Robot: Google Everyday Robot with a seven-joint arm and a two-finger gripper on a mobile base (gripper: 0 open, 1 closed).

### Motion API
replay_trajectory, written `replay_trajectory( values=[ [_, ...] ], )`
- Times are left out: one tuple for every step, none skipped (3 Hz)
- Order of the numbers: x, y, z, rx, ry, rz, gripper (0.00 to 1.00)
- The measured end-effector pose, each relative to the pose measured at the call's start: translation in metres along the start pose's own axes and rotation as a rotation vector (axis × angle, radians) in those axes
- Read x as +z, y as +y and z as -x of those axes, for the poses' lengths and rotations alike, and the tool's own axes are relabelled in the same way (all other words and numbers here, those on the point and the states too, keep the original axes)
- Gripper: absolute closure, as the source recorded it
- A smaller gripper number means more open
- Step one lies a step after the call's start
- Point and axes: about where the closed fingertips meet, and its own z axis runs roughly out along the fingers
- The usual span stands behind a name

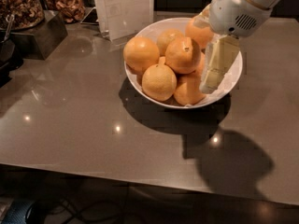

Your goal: Pick orange from white bowl

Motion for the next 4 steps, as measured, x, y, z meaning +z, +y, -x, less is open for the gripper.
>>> replay_trajectory(
  values=[
    [0.016, -0.019, 0.0066, -0.013, -0.02, 0.02, 0.0],
    [0.0173, -0.0209, 0.0074, -0.013, -0.023, 0.02, 0.17],
    [0.0173, -0.021, 0.0075, -0.013, -0.023, 0.02, 0.22],
    [0.0174, -0.0211, 0.0075, -0.013, -0.023, 0.02, 0.22]
  ],
)
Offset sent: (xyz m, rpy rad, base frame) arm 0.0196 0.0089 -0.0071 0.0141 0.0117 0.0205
